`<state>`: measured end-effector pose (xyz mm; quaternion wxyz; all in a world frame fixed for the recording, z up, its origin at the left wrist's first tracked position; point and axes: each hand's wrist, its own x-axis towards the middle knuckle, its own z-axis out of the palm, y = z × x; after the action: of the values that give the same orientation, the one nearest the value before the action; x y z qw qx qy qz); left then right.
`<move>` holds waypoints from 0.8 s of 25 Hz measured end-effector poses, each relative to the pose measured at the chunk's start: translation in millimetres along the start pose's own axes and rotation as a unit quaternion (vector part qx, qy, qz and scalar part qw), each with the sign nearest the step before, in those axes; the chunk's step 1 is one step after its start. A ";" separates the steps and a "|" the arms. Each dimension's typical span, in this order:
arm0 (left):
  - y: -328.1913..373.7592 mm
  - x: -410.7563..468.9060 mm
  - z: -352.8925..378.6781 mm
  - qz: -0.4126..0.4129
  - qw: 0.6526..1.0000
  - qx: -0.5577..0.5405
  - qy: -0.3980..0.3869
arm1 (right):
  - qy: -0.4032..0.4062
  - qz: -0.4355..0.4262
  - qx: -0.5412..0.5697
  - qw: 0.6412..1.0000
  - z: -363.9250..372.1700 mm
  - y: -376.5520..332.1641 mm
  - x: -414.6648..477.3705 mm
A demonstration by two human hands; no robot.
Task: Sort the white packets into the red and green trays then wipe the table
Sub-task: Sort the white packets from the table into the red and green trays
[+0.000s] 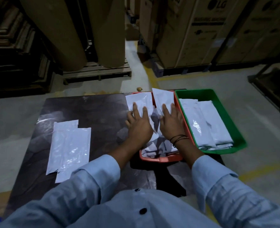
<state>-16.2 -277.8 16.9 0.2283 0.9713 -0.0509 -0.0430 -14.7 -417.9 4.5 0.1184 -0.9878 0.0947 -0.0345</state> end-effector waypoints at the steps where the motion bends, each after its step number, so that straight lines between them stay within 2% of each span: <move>1: 7.1 0.2 6.8 0.006 1.000 0.006 -0.002 | -0.006 0.001 -0.005 1.000 -0.8 7.9 -1.6; 5: 23.1 6.1 34.5 0.003 0.999 0.036 0.002 | -0.008 -0.012 -0.021 1.000 -4.0 23.5 -8.1; 9: 27.7 6.6 54.8 0.041 0.999 0.035 -0.004 | -0.032 -0.124 -0.029 0.991 -4.5 32.2 -2.5; 15: 14.1 17.7 93.2 0.018 0.993 0.068 -0.098 | -0.107 -0.111 -0.012 0.988 20.0 41.2 8.2; 20: 16.6 11.6 93.4 0.017 0.995 0.059 -0.078 | -0.119 -0.115 -0.031 0.986 27.9 46.9 6.6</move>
<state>-15.9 -335.0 -59.7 0.1664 0.9758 -0.0871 -0.1119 -14.1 -457.6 -33.5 0.0934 -0.9924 -0.0328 0.0730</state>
